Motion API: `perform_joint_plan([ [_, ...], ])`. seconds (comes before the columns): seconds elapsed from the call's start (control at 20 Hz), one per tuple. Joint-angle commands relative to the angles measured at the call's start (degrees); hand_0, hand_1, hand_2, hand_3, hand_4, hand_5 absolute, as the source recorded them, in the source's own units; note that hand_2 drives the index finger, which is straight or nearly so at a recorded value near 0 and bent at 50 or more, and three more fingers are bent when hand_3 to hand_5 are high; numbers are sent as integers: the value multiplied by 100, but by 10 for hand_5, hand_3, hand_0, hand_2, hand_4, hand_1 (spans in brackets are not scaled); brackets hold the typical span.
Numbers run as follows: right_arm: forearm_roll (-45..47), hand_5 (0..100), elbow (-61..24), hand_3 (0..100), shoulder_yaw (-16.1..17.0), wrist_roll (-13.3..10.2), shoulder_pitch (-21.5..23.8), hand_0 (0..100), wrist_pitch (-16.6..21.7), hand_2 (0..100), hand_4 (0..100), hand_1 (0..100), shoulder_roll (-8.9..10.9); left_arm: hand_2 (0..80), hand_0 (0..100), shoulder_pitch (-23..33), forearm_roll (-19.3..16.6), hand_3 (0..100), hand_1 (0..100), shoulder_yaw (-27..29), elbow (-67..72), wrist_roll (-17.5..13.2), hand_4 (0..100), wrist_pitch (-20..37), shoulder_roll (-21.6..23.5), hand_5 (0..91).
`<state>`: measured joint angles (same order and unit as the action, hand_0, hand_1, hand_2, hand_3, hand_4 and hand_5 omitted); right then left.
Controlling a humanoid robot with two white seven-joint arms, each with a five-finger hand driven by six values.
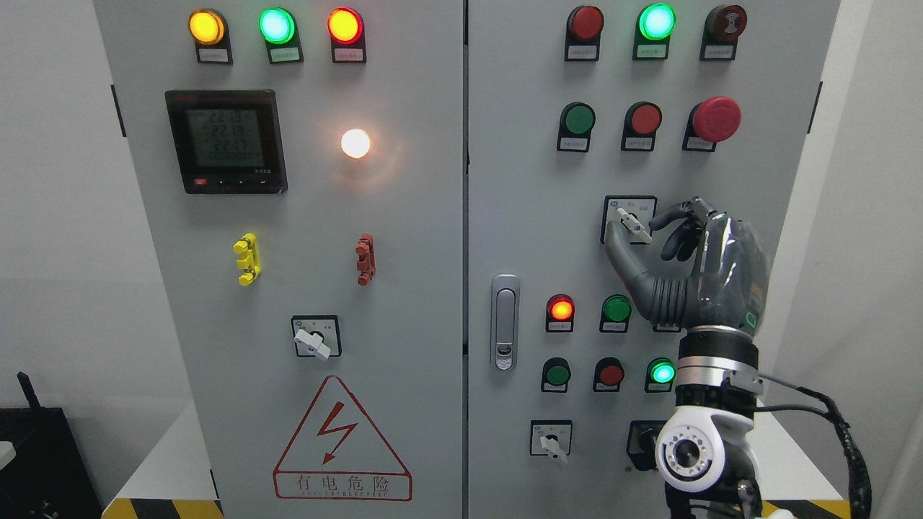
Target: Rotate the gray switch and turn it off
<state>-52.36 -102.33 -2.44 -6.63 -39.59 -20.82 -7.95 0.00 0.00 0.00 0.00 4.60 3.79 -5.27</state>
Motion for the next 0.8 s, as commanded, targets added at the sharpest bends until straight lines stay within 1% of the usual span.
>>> perform_joint_plan([
  [0.0,-2,1000,29,880,6,4,-5,125,-10,580,878,443,13,0,120,-53,106,0,389,44,-149,-3,0,-1,0,0],
  [0.5,-2,1000,38,887,-2,4,-31,140,-10,585,881,441,4,0,120,-53,114,0,389,44,-149,-3,0,7,0,0],
  [0.75,-11,1000,29,899,-11,4,-40,157,-10,607,884,440,-4,0,120,-53,106,0,389,44,-149,-3,0,-1,0,0],
])
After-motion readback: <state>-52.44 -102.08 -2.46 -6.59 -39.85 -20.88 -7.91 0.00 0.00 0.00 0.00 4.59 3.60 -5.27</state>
